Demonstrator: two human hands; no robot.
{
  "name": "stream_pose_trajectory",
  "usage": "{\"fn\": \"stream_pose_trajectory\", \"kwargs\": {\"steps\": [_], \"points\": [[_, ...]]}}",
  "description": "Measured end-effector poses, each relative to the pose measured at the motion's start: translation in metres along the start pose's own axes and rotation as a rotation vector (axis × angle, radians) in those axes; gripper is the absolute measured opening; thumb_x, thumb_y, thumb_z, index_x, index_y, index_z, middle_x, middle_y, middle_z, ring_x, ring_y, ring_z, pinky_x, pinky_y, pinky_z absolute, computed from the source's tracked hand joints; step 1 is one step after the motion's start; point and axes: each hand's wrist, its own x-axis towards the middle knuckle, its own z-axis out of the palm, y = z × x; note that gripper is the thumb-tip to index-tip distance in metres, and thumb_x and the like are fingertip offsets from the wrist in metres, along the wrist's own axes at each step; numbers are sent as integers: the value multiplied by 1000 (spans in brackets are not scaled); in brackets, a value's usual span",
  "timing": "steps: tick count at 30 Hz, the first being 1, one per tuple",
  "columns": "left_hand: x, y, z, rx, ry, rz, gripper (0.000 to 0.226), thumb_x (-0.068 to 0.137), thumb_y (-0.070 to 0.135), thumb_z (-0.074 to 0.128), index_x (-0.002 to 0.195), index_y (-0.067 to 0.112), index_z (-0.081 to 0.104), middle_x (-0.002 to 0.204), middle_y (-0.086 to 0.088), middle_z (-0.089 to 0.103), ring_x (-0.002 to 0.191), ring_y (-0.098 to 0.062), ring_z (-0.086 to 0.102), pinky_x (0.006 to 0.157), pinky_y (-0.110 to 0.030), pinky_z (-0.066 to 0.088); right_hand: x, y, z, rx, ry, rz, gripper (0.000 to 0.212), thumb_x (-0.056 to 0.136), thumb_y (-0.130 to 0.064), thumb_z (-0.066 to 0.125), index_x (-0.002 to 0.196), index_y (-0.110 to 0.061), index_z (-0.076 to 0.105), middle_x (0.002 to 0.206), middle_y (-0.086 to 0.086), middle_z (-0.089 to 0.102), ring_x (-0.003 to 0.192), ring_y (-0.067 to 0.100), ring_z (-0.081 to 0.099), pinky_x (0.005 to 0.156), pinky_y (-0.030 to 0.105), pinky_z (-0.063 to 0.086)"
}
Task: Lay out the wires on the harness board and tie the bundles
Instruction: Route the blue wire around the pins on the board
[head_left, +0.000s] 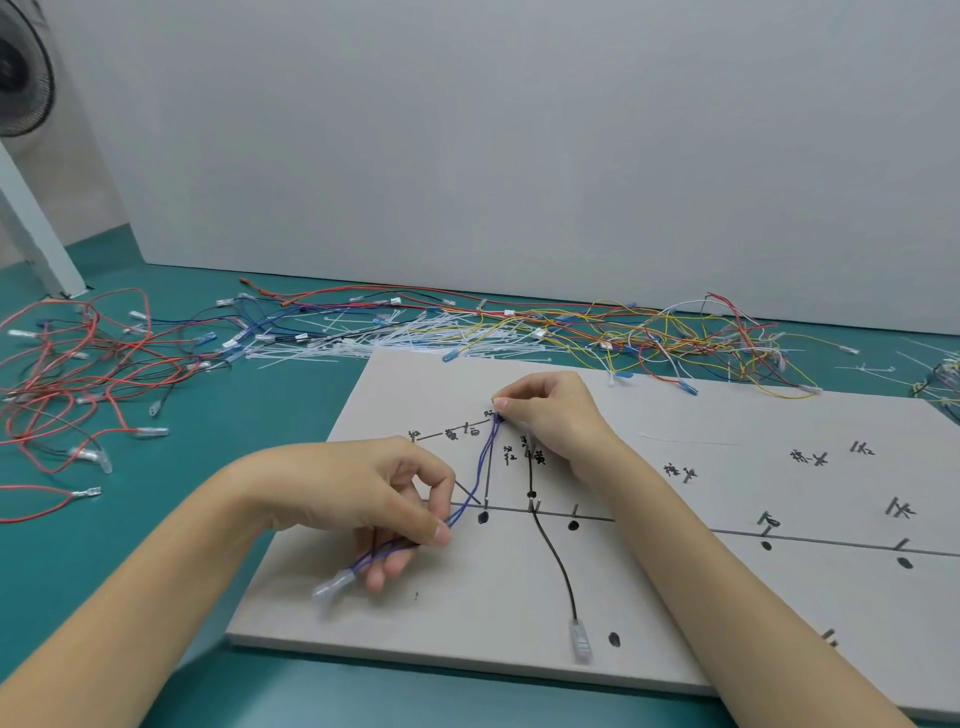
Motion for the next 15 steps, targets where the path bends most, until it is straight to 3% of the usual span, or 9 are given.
{"fn": "stream_pose_trajectory", "kwargs": {"steps": [6, 11, 15], "points": [[0, 3, 3, -11, -17, 3, 21, 91, 19, 66, 73, 19, 55, 59, -7, 63, 44, -18, 58, 50, -23, 47, -1, 1, -2, -27, 0, 5, 10, 83, -18, 71, 75, -19, 76, 81, -7, 73, 66, 7, 59, 63, 20, 43], [6, 6, 8, -46, 143, 127, 17, 81, 22, 72, 67, 18, 62, 49, -3, 53, 35, -14, 45, 41, -18, 39, 0, 5, 0, -29, 15, -30, 15, 84, -12, 63, 88, -18, 76, 84, -7, 71, 67, 3, 56, 65, 21, 42], [9, 5, 13, 2, 132, 111, 14, 78, 27, 74, 68, 18, 68, 48, -2, 51, 38, -18, 40, 41, -18, 34, 0, 7, -1, -22, 25, -46, 17, 86, -13, 60, 90, -16, 76, 82, -7, 70, 67, 1, 56, 64, 21, 42]]}}
